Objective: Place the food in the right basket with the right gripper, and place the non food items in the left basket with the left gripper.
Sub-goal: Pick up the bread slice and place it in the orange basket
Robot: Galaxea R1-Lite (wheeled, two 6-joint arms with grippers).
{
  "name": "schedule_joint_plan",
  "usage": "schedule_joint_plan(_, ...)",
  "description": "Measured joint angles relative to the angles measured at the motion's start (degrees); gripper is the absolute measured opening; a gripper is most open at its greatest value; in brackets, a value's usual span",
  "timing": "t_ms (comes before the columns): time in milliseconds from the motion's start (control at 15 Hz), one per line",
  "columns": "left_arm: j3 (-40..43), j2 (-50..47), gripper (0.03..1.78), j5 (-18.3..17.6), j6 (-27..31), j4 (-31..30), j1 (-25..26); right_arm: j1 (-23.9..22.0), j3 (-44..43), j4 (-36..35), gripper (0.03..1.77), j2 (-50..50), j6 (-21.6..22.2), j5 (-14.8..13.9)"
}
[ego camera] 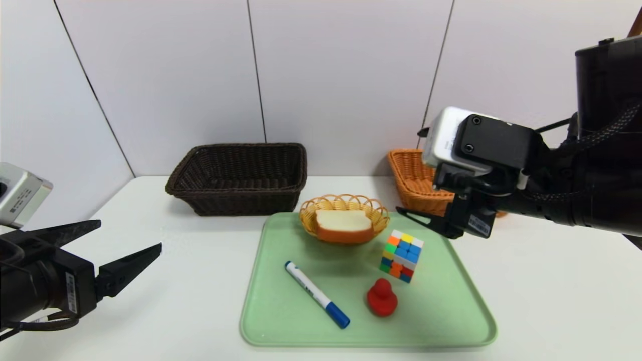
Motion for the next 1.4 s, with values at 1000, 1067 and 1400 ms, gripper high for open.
schedule_joint_plan(1000, 0.6, -2.2, 1.69, 0.1, 0.2, 0.0, 0.0, 10.4, -20.1, 31.4, 1.7, 8.3, -6.7, -11.3)
schedule_joint_plan(1067, 0.7, -2.4, 1.69, 0.1, 0.2, 0.1, 0.0, 11.0, -20.6, 31.6, 1.7, 9.2, -6.6, -11.3)
schedule_joint_plan(1400, 0.8, -2.8, 1.69, 0.1, 0.2, 0.1, 0.0, 13.2, -21.1, 31.0, 1.7, 13.9, -6.4, -11.5)
